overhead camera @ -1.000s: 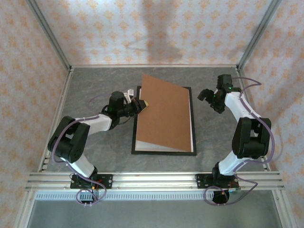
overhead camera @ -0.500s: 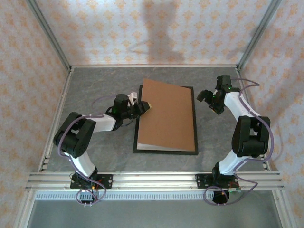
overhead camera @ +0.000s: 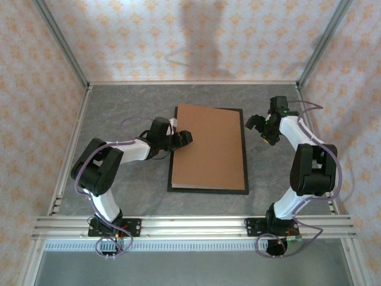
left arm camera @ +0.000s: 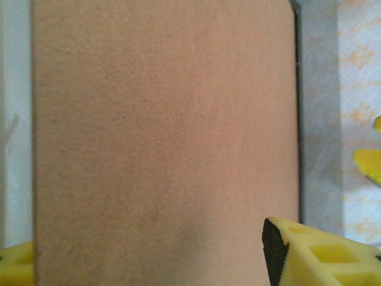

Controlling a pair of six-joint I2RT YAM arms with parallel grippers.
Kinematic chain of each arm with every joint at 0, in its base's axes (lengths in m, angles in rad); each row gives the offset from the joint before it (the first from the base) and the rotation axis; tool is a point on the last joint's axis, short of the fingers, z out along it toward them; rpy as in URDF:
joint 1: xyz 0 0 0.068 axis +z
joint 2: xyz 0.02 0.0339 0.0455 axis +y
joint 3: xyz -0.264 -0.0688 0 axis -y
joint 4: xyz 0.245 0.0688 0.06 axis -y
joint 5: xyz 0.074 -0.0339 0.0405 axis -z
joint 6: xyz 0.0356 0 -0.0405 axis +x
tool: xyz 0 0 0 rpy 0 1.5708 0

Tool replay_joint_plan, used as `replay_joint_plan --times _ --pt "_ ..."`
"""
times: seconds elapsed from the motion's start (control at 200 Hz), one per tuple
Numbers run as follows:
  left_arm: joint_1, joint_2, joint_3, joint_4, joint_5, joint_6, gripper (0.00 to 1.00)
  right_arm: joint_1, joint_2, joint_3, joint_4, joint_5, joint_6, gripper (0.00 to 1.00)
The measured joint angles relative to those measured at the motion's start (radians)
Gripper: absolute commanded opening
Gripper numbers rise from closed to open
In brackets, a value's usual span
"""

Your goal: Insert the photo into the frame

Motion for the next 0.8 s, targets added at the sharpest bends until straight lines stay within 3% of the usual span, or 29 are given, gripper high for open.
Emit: replay_joint_plan --times 0.325,0.796 --pt "-0.008 0.000 0.087 -0.198 -0.027 0.114 0.81 0.007 0.011 -0.004 0.005 -0.002 0.000 0.94" --pt "-0.008 0.023 0.139 -0.332 -0.081 0.202 0.83 0.012 0.017 -0.015 0.018 -0.002 0.000 0.93"
